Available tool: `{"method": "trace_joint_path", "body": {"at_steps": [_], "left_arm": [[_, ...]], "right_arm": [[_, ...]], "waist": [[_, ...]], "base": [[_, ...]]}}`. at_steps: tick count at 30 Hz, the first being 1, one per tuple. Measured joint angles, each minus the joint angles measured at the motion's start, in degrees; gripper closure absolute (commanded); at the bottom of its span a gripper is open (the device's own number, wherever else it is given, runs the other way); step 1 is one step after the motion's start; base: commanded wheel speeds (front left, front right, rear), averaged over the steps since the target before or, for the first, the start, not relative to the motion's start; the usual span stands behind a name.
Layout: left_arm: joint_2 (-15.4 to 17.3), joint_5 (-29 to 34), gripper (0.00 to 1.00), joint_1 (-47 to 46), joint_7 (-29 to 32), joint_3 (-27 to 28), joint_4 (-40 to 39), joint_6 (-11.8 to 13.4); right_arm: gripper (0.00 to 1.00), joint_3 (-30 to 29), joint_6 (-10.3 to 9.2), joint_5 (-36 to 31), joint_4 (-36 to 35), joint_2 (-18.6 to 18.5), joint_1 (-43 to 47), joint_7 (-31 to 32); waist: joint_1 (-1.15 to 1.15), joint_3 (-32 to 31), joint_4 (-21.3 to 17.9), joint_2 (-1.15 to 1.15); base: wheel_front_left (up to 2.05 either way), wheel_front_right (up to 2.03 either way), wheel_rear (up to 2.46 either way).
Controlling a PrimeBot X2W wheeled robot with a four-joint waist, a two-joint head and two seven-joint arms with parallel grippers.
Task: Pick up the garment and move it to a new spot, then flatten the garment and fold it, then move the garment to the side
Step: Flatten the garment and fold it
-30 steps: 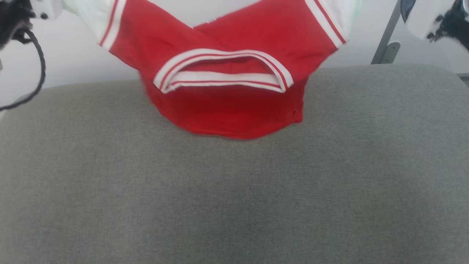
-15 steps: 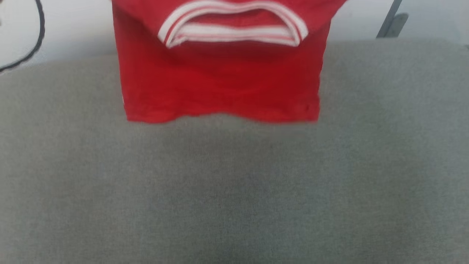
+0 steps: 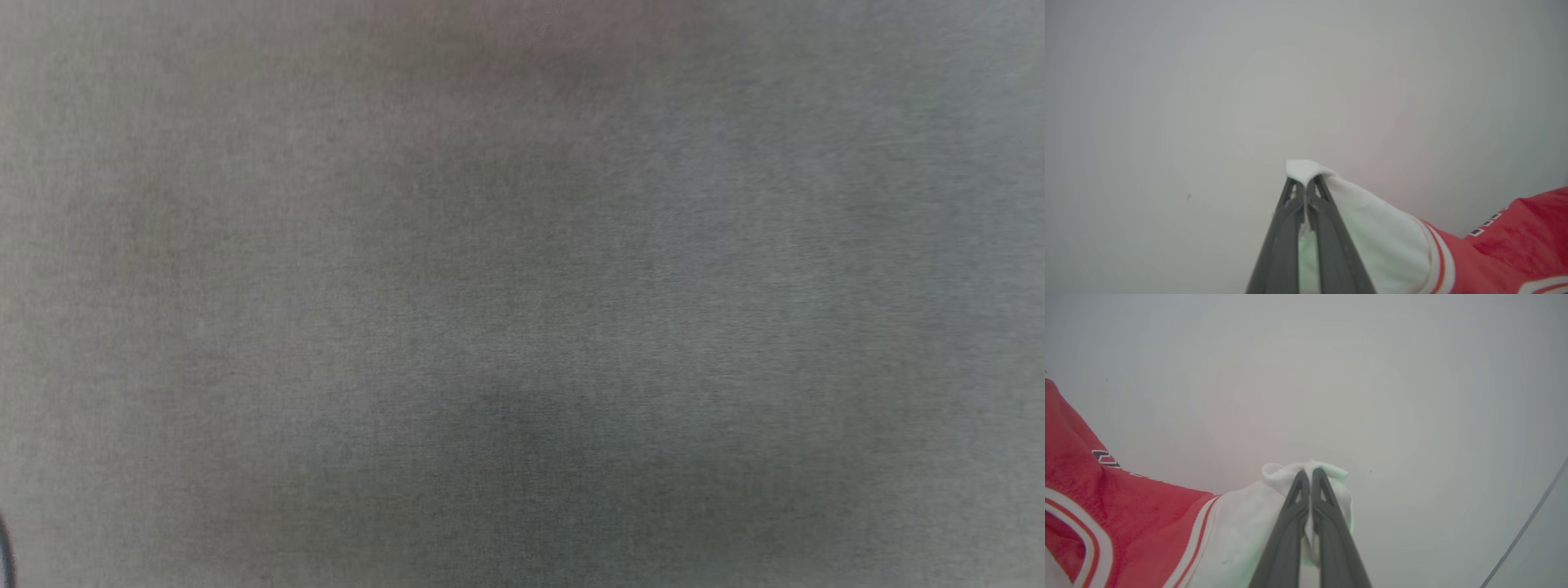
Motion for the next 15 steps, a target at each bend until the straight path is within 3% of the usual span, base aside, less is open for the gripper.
{"method": "trace_joint_path", "body": {"at_steps": [7,15], "left_arm": [[-2.04,-0.69,1.00,2.73,-1.86,-1.08,10.61,-2.10],[-3.22,-1.99,1.00,9.34,6.36,-3.42,17.66,-4.44]], "right_arm": [[1.00,4.68,0.00,2.20,5.82,2.89,2.94,0.87],[1.00,10.89,0.00,12.44,2.50,0.85,11.04,8.25]], "waist": [[0.00,2.22,1.92,0.00],[0.00,0.87,2.79,0.00]], "base": [[0.00,0.00,0.00],[0.00,0.00,0.00]]}}
